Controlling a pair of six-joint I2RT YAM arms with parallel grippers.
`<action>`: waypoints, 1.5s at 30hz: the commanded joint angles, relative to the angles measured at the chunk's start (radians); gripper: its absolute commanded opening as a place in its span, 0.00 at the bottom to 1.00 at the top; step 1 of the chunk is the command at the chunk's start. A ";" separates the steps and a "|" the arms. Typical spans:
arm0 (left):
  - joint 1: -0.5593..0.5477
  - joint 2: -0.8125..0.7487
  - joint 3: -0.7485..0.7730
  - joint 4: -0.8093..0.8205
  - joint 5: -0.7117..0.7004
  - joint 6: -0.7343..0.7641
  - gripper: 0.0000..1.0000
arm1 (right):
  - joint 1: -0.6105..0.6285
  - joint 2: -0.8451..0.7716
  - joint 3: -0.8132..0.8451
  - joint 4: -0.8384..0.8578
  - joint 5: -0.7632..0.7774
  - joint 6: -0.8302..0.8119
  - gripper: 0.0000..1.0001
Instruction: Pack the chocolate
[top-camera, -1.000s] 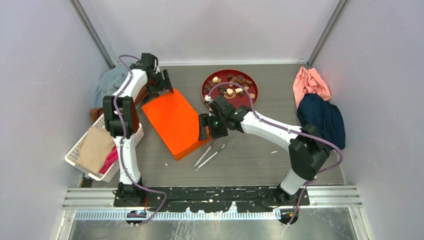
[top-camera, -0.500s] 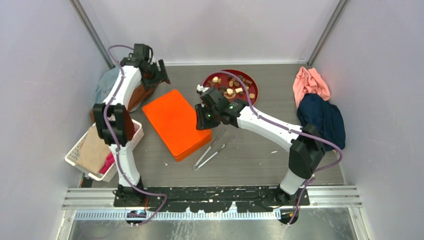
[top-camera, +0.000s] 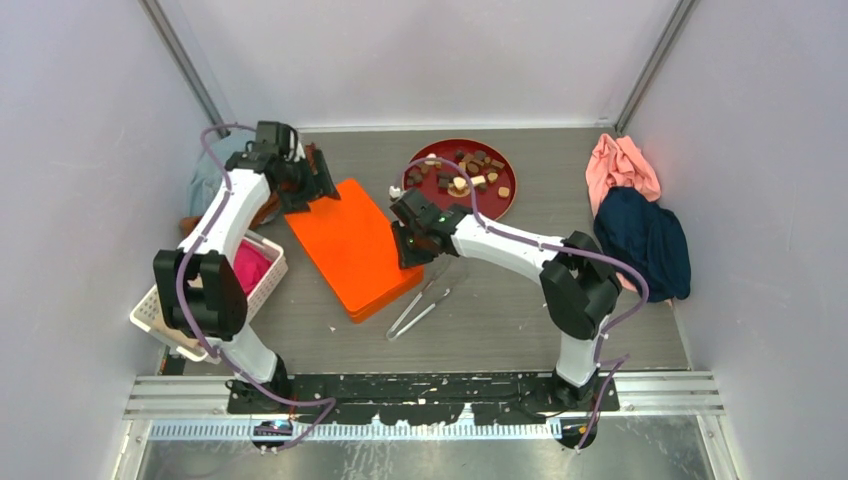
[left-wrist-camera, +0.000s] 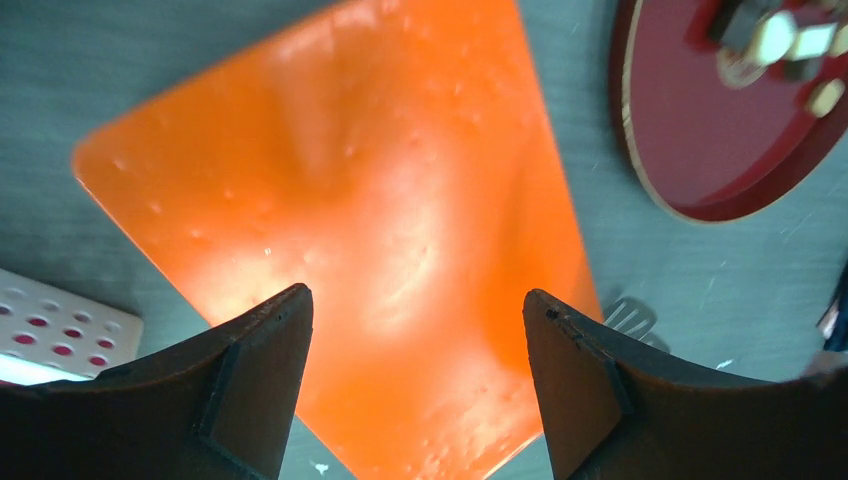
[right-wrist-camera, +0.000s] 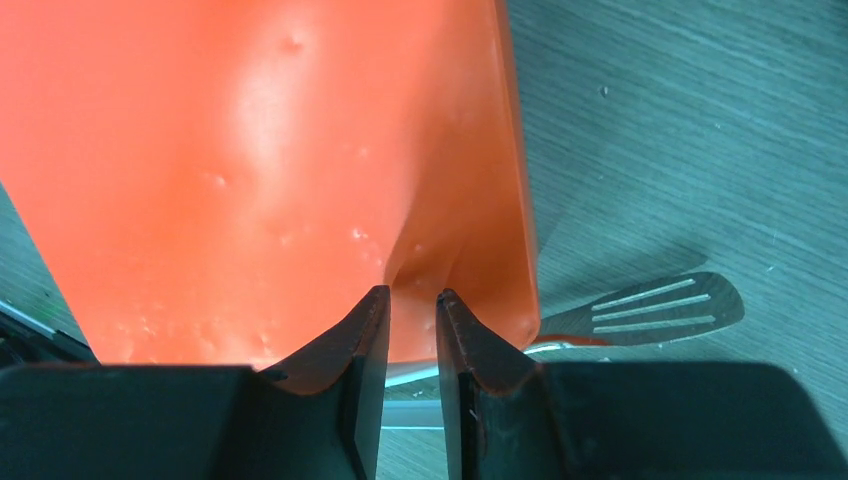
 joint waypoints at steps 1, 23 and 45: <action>-0.027 -0.037 -0.066 0.058 0.048 -0.025 0.78 | 0.010 -0.116 0.033 -0.034 0.025 -0.009 0.30; 0.070 -0.112 -0.029 -0.055 -0.053 0.023 0.79 | 0.277 0.153 0.183 0.029 -0.066 0.030 0.27; 0.075 -0.043 -0.105 0.006 -0.034 -0.001 0.79 | 0.322 0.211 0.233 -0.035 -0.087 0.023 0.17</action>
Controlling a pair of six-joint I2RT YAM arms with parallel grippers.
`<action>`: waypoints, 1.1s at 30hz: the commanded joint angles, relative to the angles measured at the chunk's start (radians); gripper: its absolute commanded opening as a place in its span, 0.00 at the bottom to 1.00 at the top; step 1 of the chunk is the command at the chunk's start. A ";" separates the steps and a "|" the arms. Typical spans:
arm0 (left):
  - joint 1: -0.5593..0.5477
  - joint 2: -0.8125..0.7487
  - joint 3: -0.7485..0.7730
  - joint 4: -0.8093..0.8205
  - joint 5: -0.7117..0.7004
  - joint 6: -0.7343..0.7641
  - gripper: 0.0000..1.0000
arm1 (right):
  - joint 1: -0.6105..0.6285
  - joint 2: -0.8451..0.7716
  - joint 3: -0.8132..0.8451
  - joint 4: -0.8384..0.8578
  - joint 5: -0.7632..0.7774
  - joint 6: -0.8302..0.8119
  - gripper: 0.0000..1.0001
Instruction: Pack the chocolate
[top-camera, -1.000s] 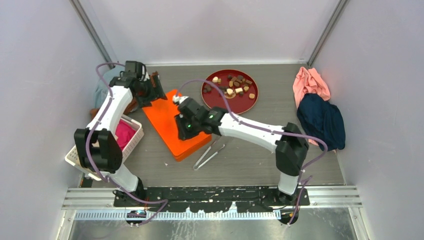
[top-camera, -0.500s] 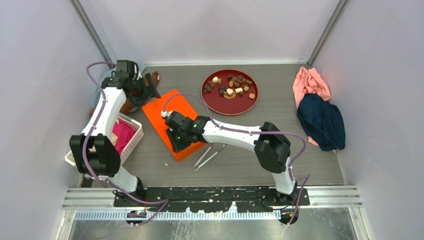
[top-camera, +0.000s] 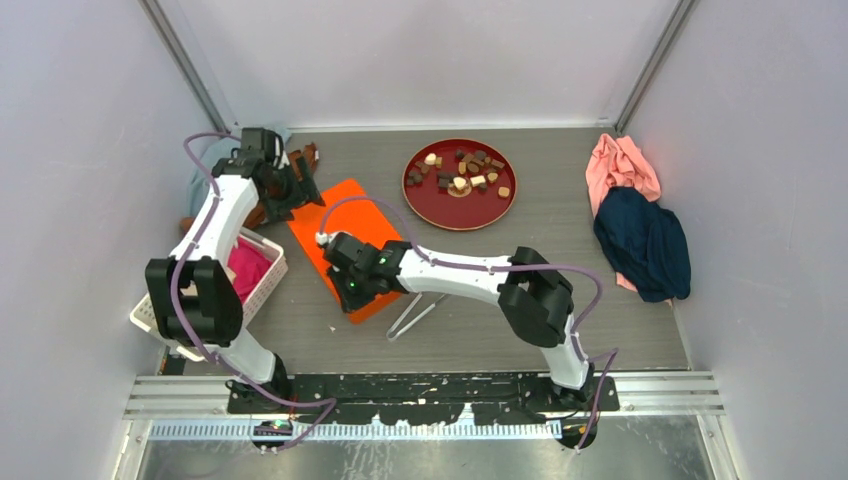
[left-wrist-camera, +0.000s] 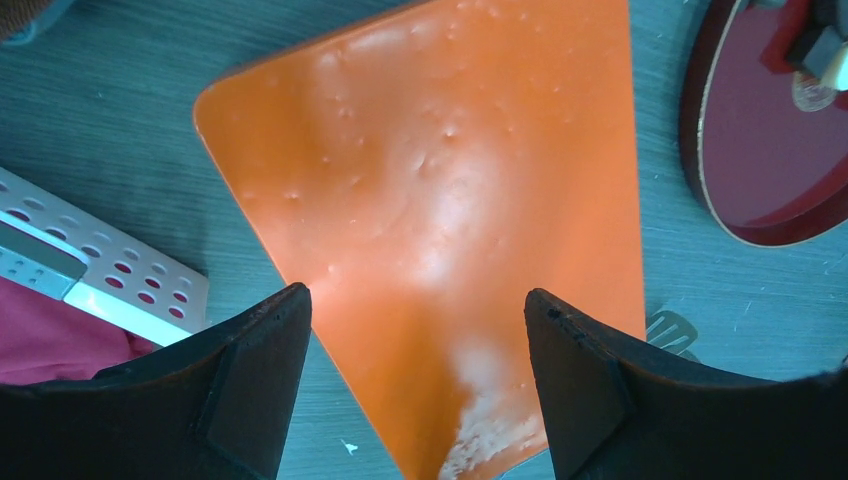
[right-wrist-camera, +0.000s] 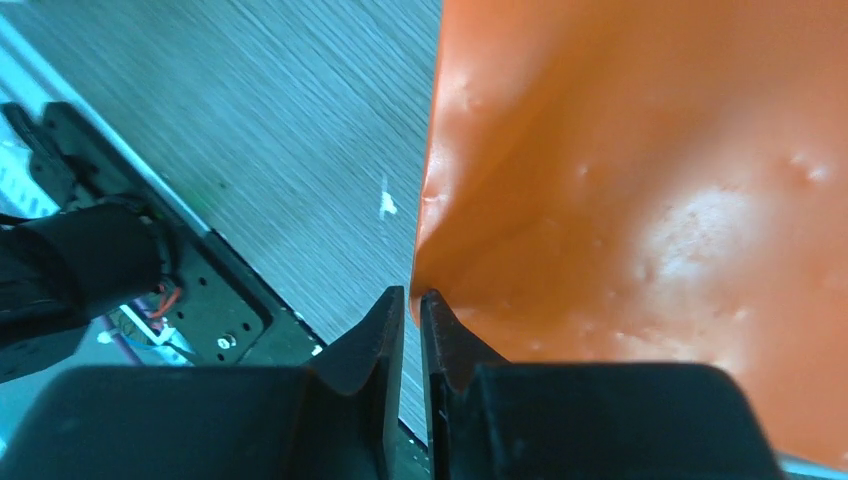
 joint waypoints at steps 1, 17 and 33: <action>0.005 0.004 -0.023 0.038 0.004 -0.005 0.79 | 0.018 0.026 0.025 -0.029 -0.029 0.007 0.17; 0.006 0.124 0.160 0.022 -0.089 -0.054 0.71 | -0.072 -0.220 0.020 -0.059 0.110 -0.028 0.17; -0.041 0.147 0.153 0.014 -0.287 -0.037 0.45 | -0.145 -0.281 -0.060 -0.040 0.106 -0.015 0.16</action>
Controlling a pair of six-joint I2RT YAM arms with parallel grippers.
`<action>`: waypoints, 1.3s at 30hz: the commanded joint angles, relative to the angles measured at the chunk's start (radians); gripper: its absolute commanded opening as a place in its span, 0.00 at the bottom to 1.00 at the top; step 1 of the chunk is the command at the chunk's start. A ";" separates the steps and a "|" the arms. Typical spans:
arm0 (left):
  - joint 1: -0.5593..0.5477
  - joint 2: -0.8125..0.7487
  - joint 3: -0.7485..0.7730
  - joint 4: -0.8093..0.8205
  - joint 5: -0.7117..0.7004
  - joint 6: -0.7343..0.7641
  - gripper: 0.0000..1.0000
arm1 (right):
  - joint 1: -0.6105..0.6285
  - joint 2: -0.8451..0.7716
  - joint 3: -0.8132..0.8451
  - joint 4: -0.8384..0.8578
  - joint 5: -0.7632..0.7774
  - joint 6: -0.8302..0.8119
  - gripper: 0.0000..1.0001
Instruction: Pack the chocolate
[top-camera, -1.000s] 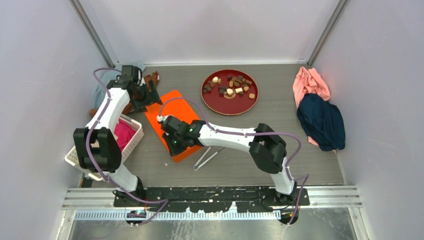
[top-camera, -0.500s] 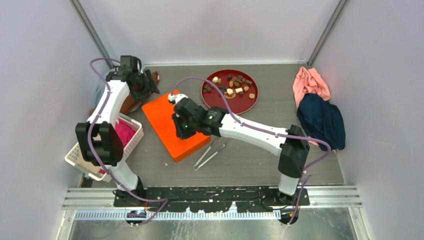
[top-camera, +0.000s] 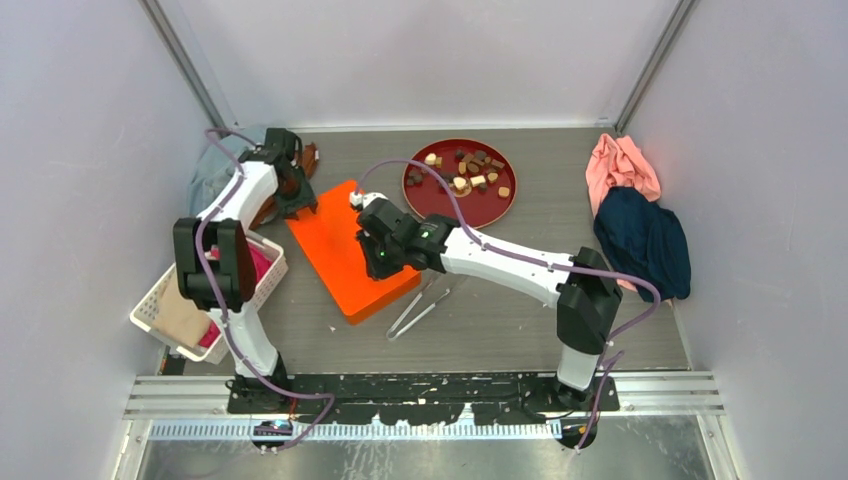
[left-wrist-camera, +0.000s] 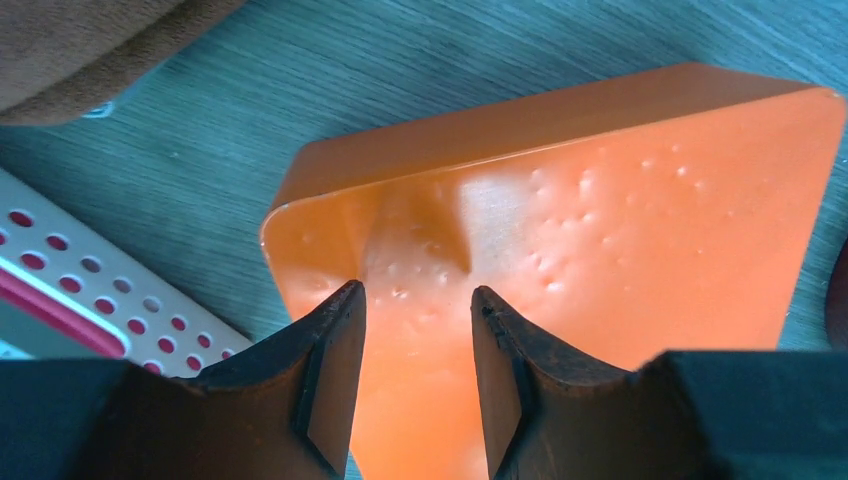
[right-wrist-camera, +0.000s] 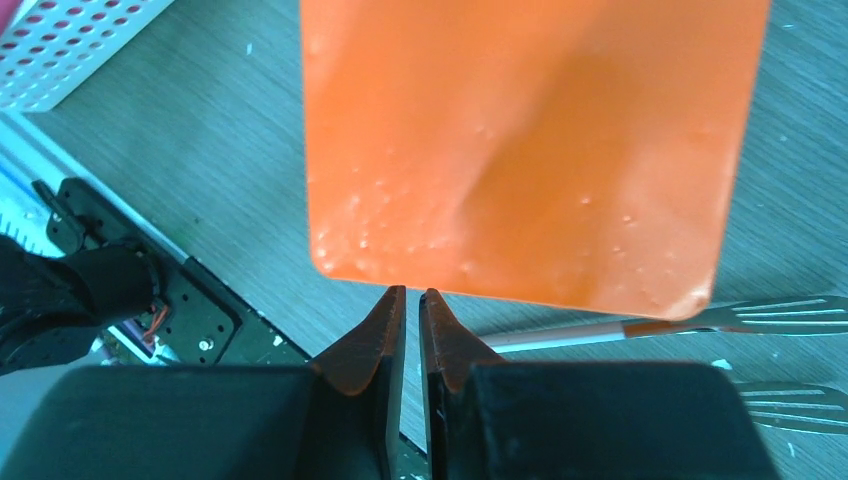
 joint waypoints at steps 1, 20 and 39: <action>-0.013 -0.129 0.078 -0.003 -0.080 0.015 0.45 | -0.051 -0.076 -0.012 0.033 0.011 -0.001 0.16; -0.181 0.223 0.376 0.047 0.048 -0.061 0.46 | -0.184 0.057 -0.058 0.032 0.047 -0.020 0.13; -0.228 0.134 0.380 0.037 0.014 -0.022 0.46 | -0.184 -0.024 -0.068 0.026 0.088 -0.029 0.10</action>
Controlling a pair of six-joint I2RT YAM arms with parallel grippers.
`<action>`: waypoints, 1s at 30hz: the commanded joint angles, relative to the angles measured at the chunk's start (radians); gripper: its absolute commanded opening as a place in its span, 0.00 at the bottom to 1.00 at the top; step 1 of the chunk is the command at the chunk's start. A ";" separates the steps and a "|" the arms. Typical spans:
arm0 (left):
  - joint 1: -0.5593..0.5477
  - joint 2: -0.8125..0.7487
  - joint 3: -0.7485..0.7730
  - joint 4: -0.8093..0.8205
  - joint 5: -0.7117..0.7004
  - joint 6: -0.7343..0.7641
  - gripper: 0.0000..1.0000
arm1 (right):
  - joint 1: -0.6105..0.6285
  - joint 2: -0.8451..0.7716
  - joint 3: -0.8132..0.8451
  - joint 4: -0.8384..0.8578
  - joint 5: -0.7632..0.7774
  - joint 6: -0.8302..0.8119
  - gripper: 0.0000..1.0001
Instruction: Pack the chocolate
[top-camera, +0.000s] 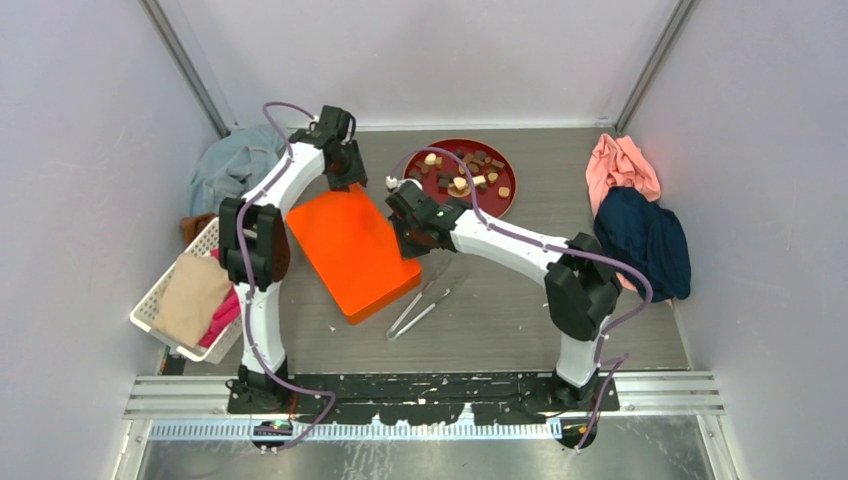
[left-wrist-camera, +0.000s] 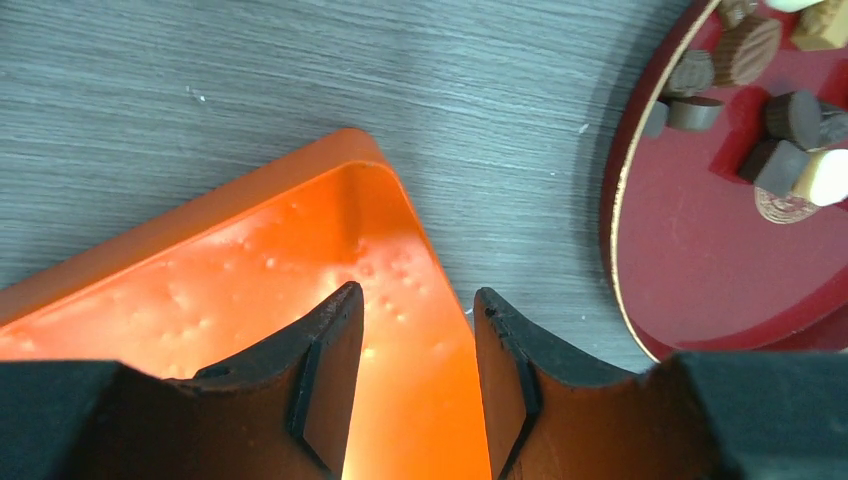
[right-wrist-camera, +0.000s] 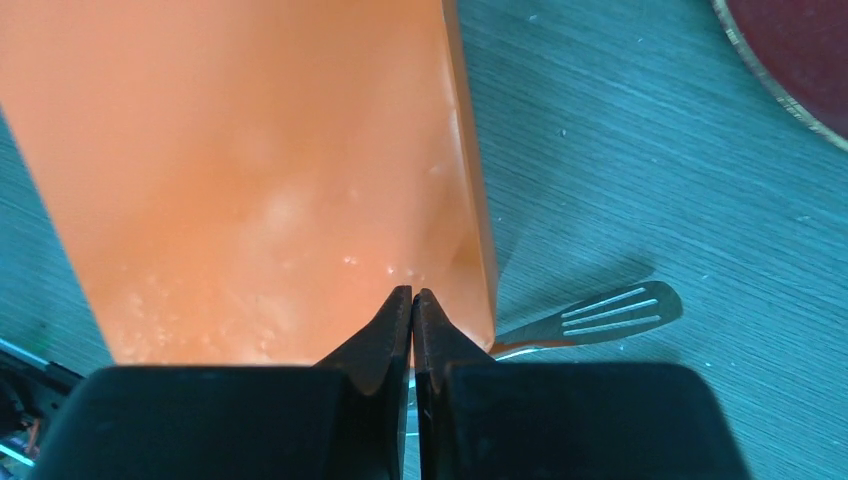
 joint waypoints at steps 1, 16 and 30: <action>-0.017 -0.120 0.009 0.031 -0.038 0.022 0.46 | 0.004 -0.084 0.001 0.020 0.047 -0.005 0.10; -0.041 0.165 0.224 -0.099 -0.084 0.042 0.48 | 0.007 -0.092 -0.091 0.030 0.069 0.009 0.07; -0.068 -0.429 0.052 0.021 -0.088 0.106 0.53 | 0.004 -0.430 0.057 -0.073 0.314 -0.054 0.88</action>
